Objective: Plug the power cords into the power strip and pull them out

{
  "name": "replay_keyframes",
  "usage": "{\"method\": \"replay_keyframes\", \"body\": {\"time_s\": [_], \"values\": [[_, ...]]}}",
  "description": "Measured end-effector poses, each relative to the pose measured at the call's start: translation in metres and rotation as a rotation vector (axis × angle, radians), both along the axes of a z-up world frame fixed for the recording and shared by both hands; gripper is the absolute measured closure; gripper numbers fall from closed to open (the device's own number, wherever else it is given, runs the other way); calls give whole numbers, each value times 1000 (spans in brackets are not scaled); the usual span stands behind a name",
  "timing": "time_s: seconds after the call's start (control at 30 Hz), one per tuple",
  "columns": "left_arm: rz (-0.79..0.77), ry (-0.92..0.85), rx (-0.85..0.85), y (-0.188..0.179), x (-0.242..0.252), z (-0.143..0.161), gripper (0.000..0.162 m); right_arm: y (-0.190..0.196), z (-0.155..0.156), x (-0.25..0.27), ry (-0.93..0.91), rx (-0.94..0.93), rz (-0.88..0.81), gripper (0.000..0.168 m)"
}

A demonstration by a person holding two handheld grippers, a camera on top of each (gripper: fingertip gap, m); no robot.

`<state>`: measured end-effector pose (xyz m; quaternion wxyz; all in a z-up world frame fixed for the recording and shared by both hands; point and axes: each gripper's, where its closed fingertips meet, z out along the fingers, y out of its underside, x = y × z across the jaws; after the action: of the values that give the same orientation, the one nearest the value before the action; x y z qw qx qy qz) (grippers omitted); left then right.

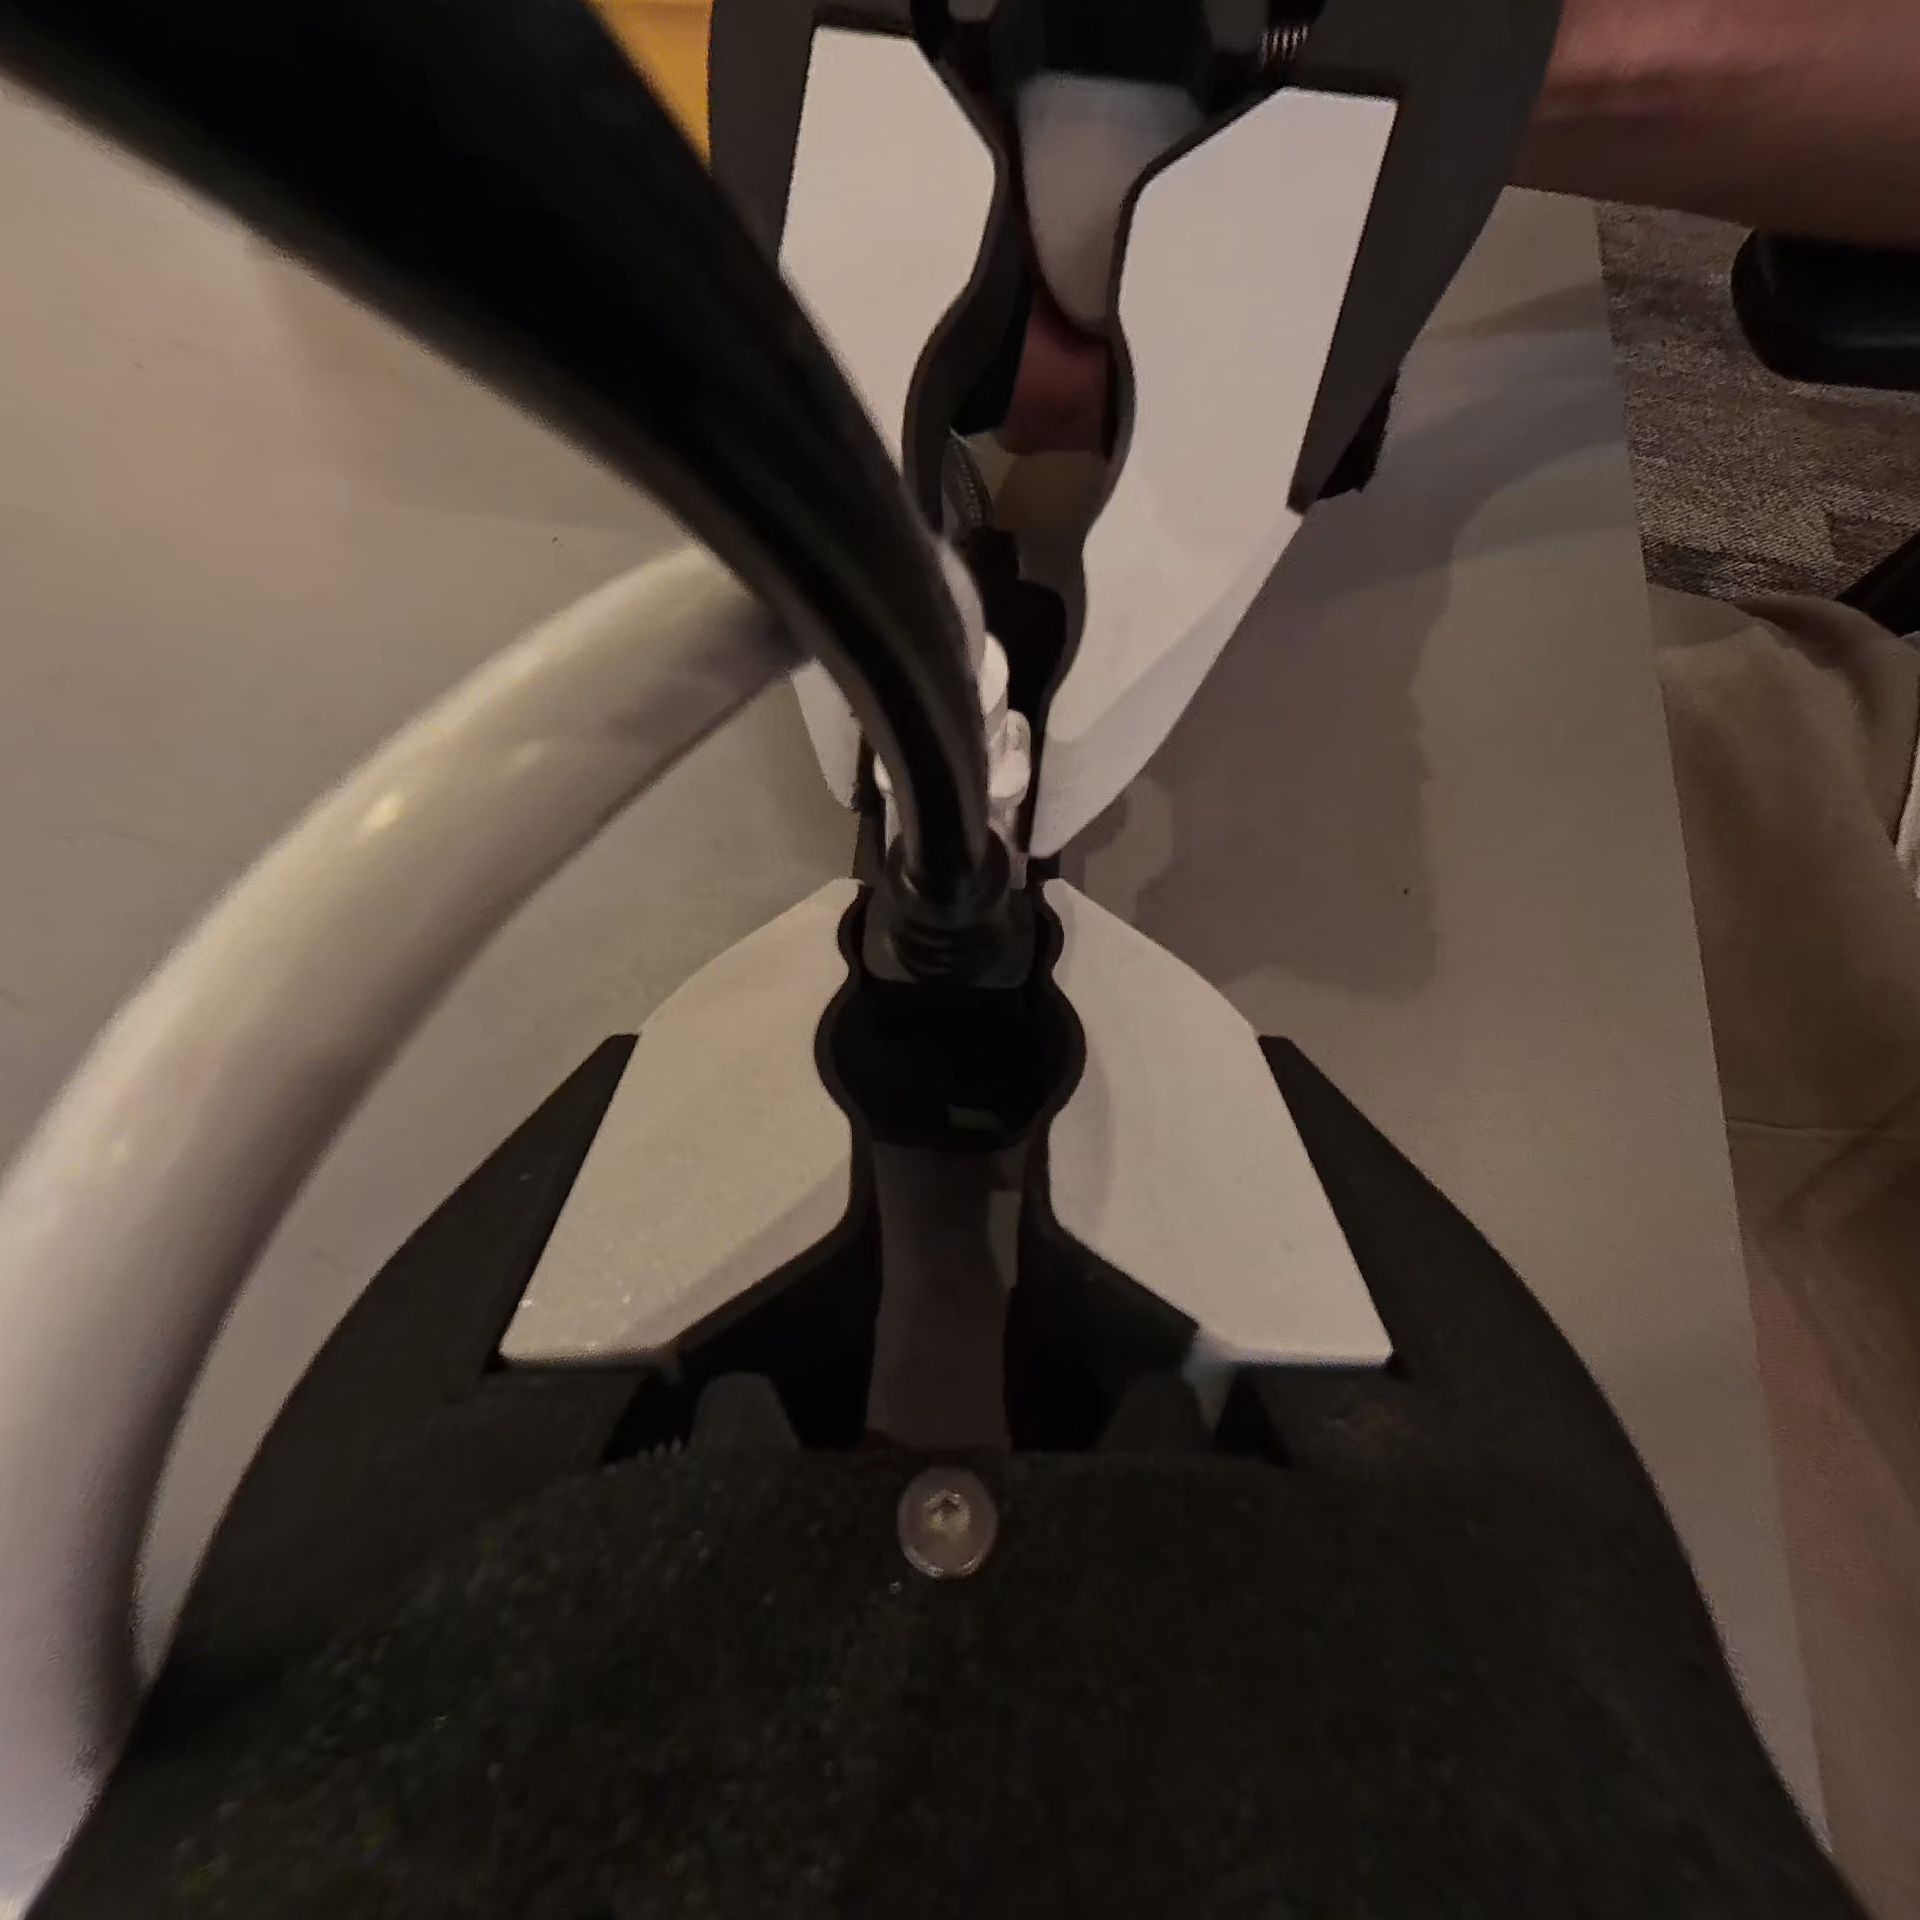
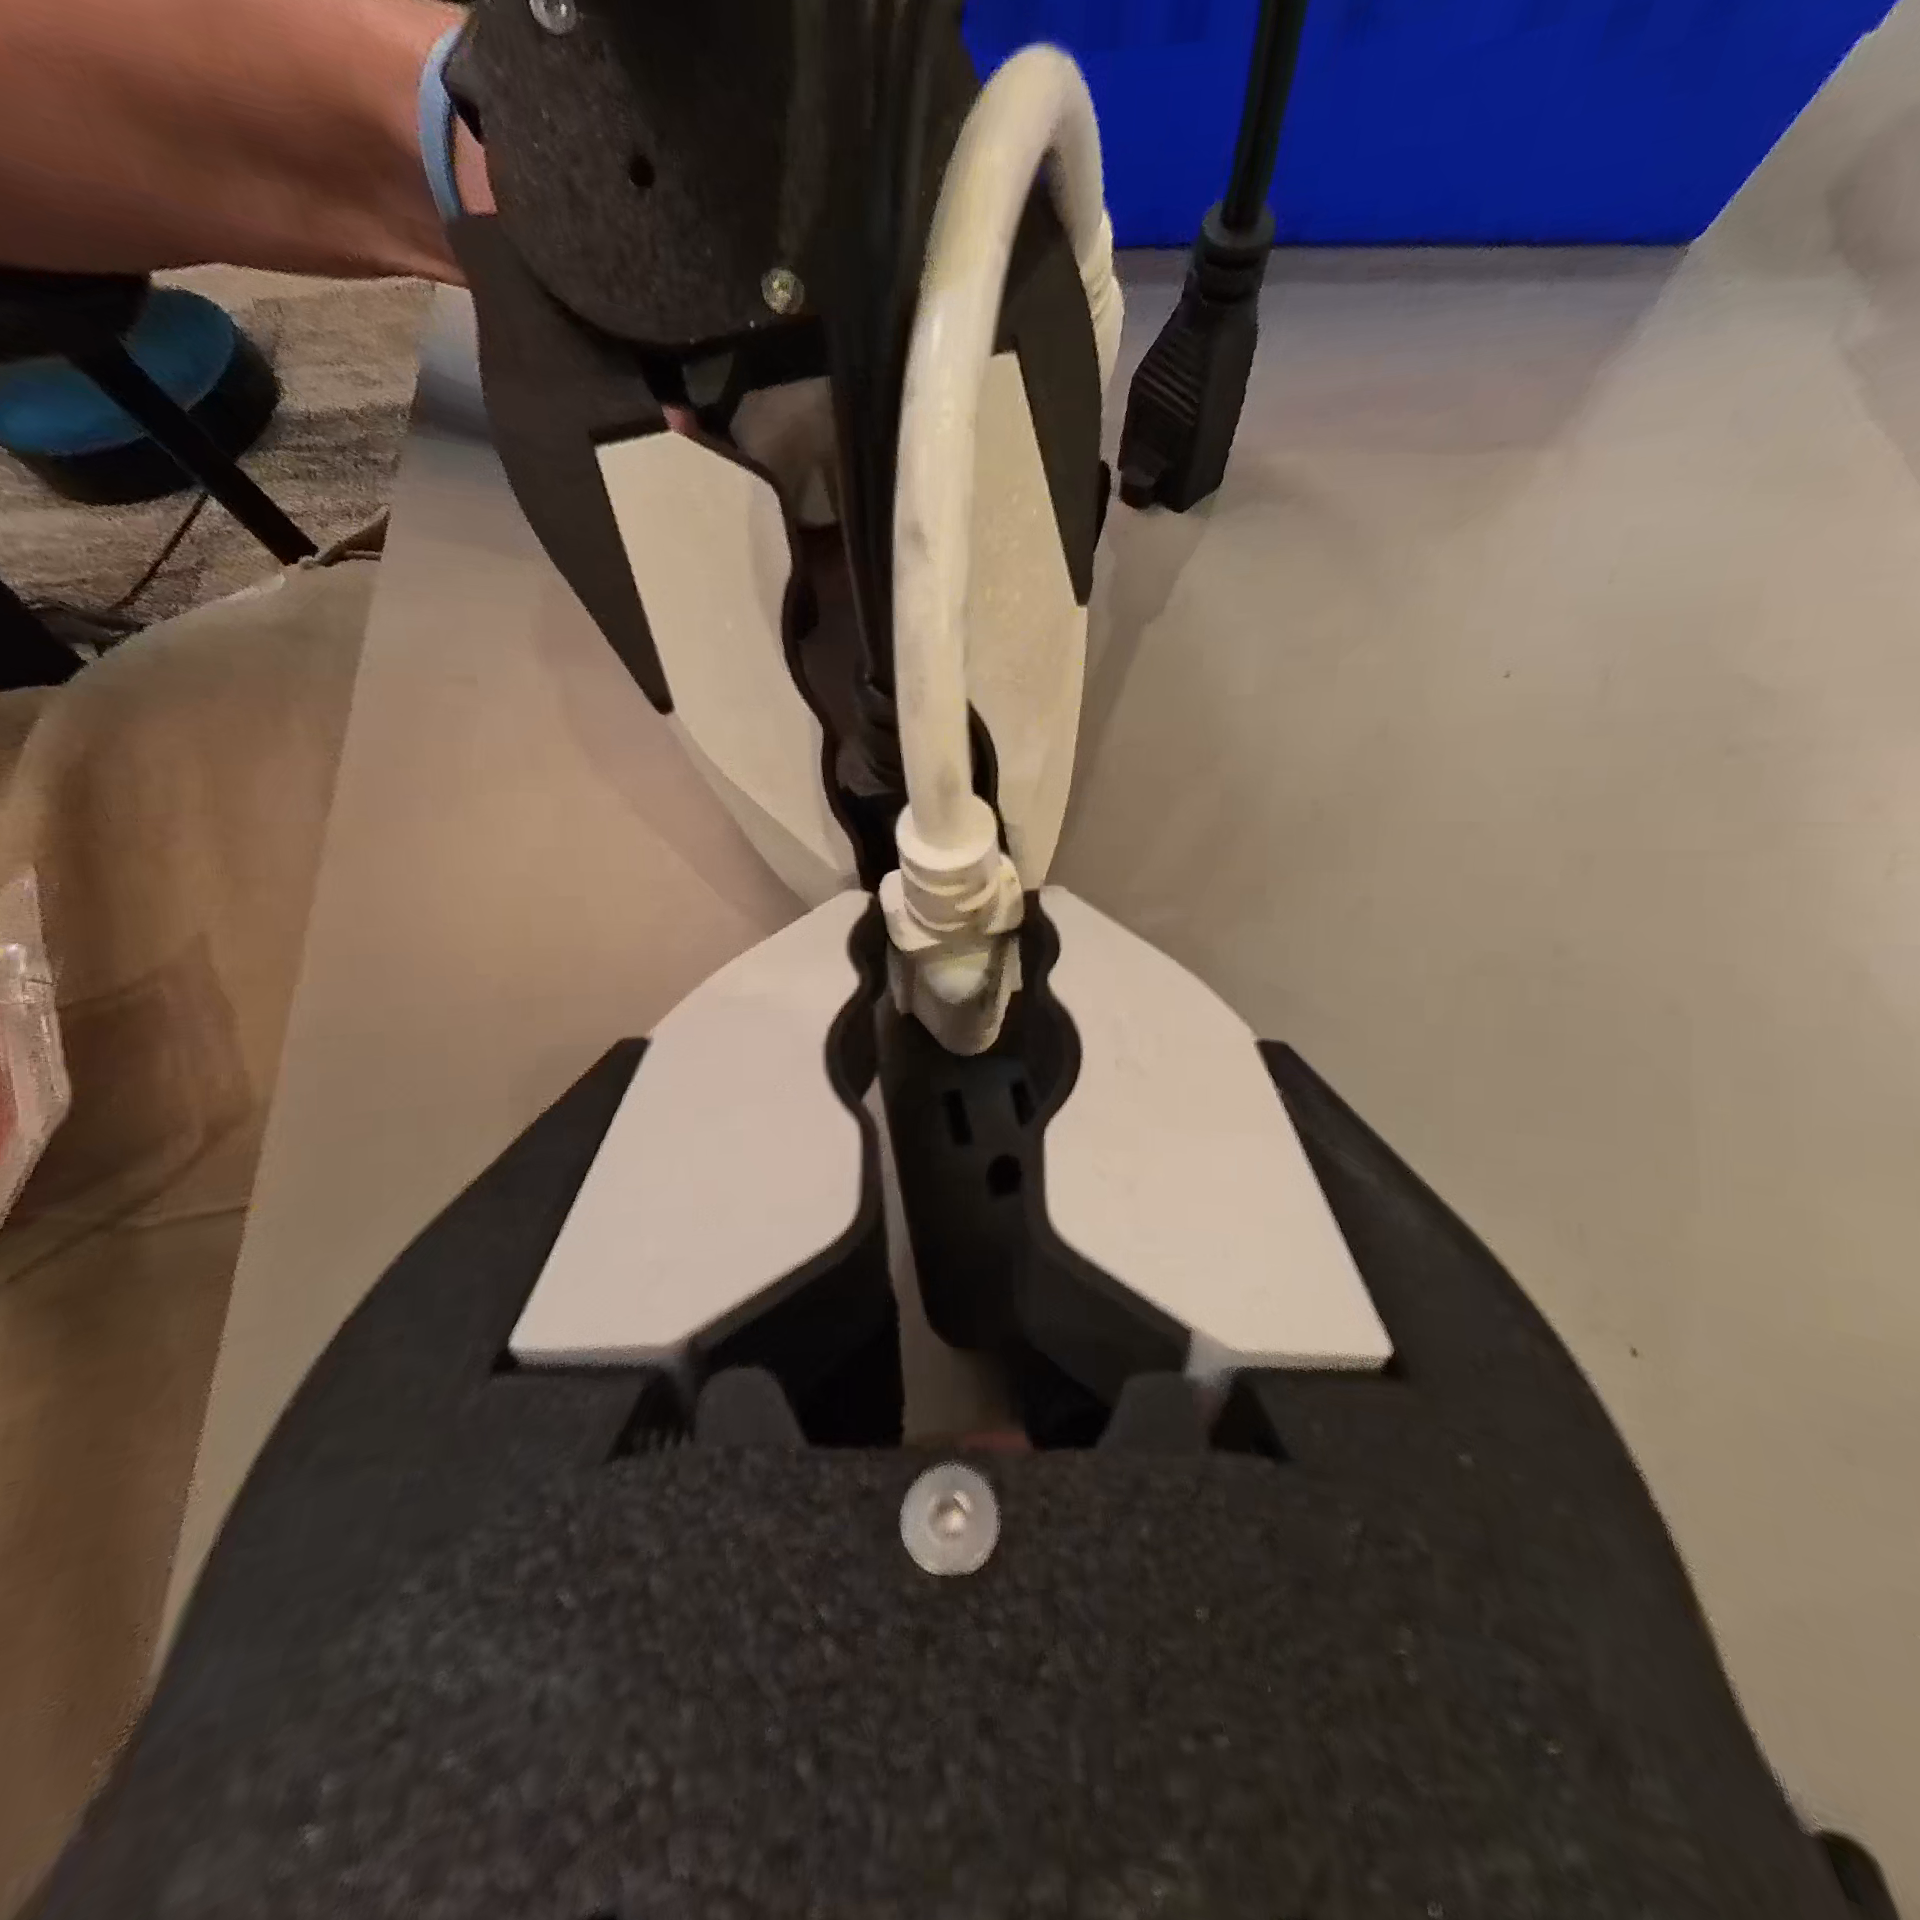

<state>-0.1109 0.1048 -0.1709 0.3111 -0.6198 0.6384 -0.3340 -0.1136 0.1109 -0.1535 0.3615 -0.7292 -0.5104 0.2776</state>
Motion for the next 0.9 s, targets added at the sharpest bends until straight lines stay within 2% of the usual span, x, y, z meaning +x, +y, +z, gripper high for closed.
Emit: {"method": "replay_keyframes", "body": {"time_s": [0.13,0.33,0.47,0.6,0.73,0.9], "values": [[1,10,13,2,-1,0,134,2,0,-1,-51,10,17,145],[-2,33,34,2,-1,-1,134,1,0,1,21,-45,11,145],[1,41,38,5,-3,-1,134,4,0,-3,-32,-17,9,145],[-11,46,45,2,-2,-1,134,1,0,1,25,-43,24,145],[3,51,51,6,-3,-1,134,5,0,-3,-57,-19,-5,146],[-18,40,46,3,-2,-1,134,1,0,2,-4,-38,9,145]]}}
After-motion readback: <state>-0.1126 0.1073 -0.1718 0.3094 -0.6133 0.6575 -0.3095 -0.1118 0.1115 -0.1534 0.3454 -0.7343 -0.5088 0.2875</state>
